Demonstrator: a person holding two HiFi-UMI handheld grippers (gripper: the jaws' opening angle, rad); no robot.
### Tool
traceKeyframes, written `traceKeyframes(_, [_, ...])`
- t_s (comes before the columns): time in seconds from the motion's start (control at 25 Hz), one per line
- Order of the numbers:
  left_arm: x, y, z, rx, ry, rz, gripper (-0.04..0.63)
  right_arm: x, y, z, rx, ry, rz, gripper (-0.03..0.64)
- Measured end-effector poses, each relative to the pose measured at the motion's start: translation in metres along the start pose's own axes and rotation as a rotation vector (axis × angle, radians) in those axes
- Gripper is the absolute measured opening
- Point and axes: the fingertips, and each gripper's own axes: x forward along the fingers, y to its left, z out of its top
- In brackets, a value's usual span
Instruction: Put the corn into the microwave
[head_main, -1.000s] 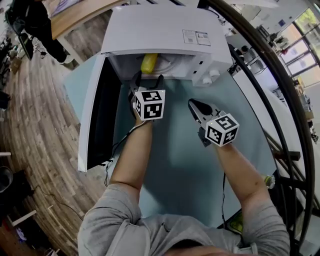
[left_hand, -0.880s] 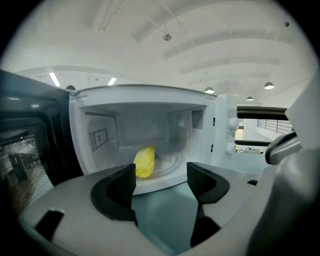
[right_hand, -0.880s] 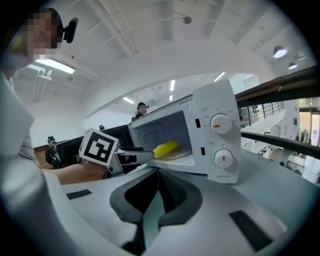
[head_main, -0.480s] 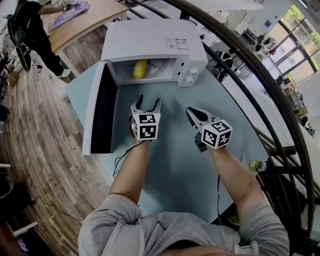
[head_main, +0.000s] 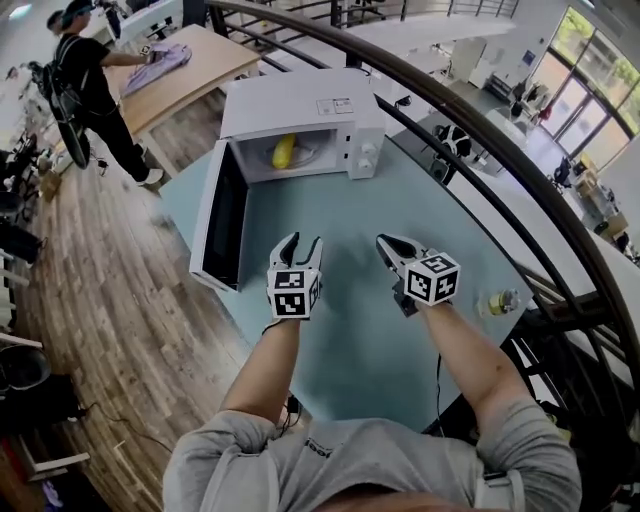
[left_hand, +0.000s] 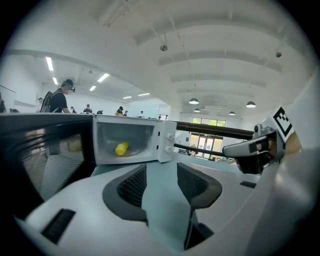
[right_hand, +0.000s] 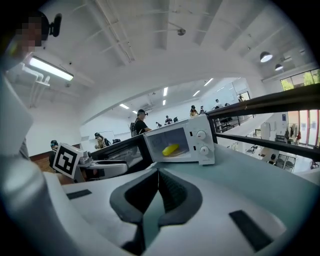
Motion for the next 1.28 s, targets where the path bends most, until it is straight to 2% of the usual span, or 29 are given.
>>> traceKeyframes(0.4, [-0.113,-0.05,-0.015,-0.044,-0.018,-0.04,0.099,-0.078,0.051,-0.017,0.011,-0.019,0.045,0.018])
traceKeyframes(0.68, [-0.178,-0.105,-0.006,-0.087,-0.049,-0.077,0.031,-0.161,0.077,-0.022,-0.011,-0.035,0.051,0.018])
traceKeyframes(0.92, [-0.243,-0.152,0.003,-0.051,-0.091,-0.076,0.02,-0.228,0.104,-0.037,-0.022,-0.032,0.082,0.018])
traceKeyframes(1.28, [-0.347,-0.167,-0.01,-0.089,-0.129,0.009,0.02,-0.287,0.153,-0.041,-0.1,-0.03,0.158,0.018])
